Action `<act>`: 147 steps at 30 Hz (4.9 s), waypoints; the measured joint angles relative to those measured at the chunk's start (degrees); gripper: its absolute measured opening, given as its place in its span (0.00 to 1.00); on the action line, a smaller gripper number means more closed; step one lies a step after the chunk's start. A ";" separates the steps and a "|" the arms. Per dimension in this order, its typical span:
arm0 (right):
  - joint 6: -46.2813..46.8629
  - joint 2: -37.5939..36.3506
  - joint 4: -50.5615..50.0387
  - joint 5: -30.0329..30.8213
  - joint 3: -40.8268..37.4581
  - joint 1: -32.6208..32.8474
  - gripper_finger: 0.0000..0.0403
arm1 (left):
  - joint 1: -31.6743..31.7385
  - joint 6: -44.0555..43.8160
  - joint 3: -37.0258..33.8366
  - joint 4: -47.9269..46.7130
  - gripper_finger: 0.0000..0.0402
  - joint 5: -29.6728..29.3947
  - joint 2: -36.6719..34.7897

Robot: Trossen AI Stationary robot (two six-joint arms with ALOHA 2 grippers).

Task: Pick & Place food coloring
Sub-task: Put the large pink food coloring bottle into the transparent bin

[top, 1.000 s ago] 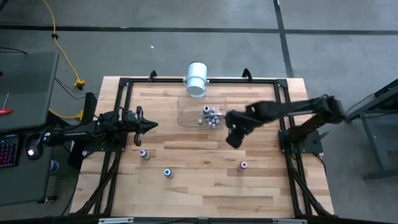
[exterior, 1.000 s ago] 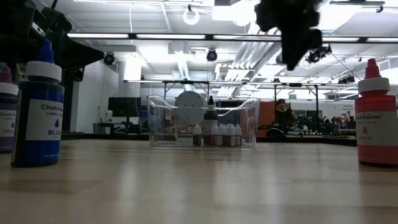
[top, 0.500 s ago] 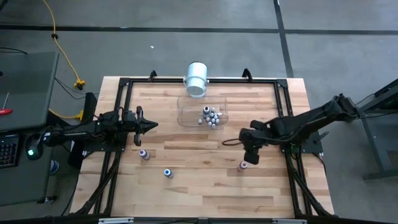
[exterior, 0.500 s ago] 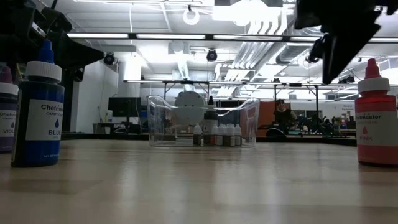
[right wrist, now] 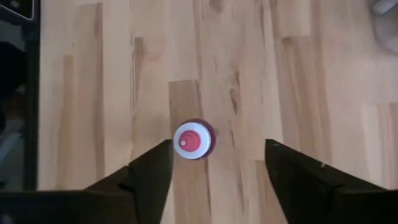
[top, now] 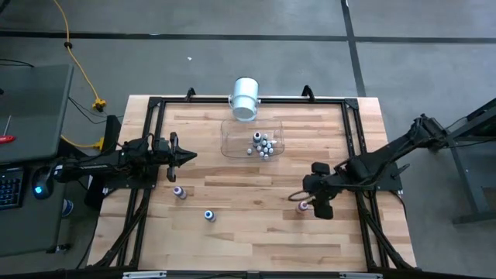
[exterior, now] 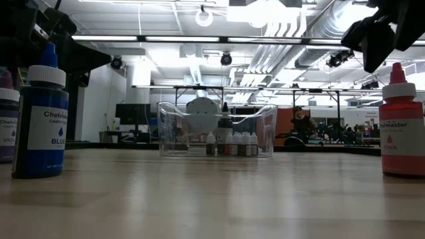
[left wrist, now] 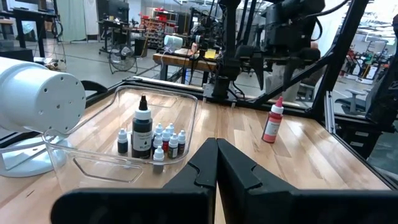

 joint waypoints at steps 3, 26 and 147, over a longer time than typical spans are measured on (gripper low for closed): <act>-0.06 0.07 0.00 4.06 0.00 2.32 0.67 | -0.02 0.01 0.00 0.00 0.00 0.02 0.01; 12.24 7.38 2.02 8.17 0.02 8.22 0.74 | 0.00 0.01 0.00 0.00 0.00 0.02 -0.01; 7.04 13.94 -1.60 11.68 25.47 -17.81 0.27 | 0.00 0.01 0.00 0.00 0.00 0.00 -0.01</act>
